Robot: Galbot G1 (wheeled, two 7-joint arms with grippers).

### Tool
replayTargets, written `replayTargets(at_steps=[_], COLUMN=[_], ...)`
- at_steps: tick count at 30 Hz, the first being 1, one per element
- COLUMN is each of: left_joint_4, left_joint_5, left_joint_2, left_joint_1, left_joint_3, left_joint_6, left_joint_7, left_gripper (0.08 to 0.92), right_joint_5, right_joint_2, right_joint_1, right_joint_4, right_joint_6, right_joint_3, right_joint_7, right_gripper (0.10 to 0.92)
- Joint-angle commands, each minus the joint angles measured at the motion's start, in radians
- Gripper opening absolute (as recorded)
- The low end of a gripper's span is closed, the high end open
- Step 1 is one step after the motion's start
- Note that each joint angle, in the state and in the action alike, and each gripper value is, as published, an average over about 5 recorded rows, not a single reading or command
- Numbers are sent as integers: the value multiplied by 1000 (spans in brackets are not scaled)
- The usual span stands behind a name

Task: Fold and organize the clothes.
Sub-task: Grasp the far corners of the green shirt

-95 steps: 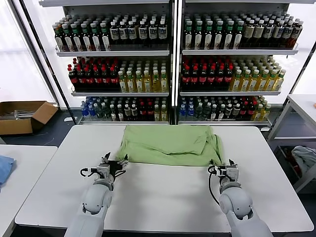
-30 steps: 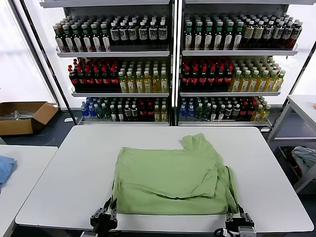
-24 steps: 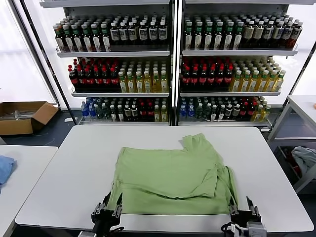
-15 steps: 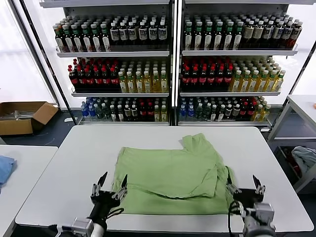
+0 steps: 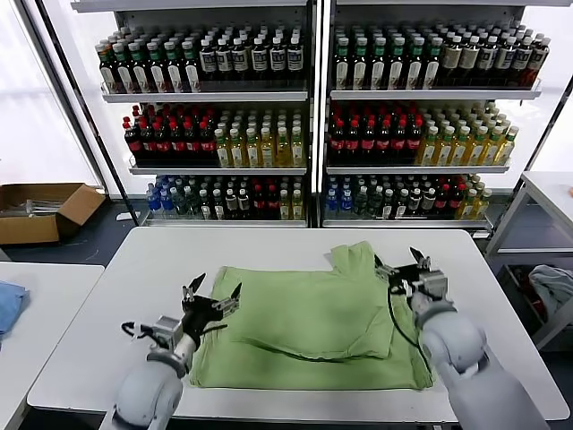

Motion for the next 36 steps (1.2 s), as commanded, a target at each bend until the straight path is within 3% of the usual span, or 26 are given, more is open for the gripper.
replayTargets(at_steps=[1,16,36], left_joint_4=[395,536,516], left_joint_5=[-62,-61,-59], left_joint_2=[40,-2,-26], left_joint_1=[-303,-388,-369], left_joint_3=[48,105,140], left_joint_6=[25,62,86], left_joint_7=[16,11,4], left_gripper=[823,823,823], right_joint_5=[-28,-91,-106], right_joint_2=[129,230,249], right_joint_1=[293,309,267], right_joint_4=[-381,-591,-649], right_joint_6=[8,27,49], right_joint_3=[-108,-90,-33], right_joint_7=[-40,-55,-63], right_gripper=[823,823,823])
